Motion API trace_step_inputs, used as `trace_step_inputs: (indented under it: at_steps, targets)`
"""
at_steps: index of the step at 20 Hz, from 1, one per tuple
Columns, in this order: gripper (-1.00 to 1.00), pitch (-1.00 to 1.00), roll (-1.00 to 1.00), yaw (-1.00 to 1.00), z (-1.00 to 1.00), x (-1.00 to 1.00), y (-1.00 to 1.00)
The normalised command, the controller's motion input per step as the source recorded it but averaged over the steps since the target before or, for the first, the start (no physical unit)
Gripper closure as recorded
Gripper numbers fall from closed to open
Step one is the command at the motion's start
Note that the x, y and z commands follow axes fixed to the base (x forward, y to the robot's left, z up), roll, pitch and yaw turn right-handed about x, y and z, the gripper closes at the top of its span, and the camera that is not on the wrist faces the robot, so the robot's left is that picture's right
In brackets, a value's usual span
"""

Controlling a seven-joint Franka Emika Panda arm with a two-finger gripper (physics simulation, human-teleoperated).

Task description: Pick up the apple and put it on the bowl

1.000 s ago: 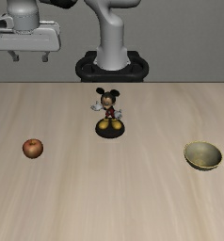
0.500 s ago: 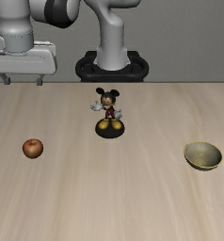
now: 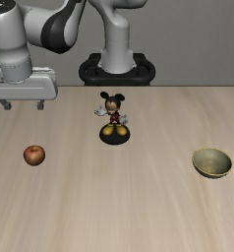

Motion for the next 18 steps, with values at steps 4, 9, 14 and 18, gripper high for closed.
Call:
trace_step_inputs:
  at_steps: [4,9,14,18]
  targets:
    - [-1.00,0.00,0.00,0.00,-1.00,0.00,0.00]
    - [-1.00,0.00,0.00,0.00,-1.00,0.00,0.00]
    - [-1.00,0.00,0.00,0.00,-1.00,0.00,0.00]
    - [1.00,0.00,0.00,0.00,0.00,0.50,0.00]
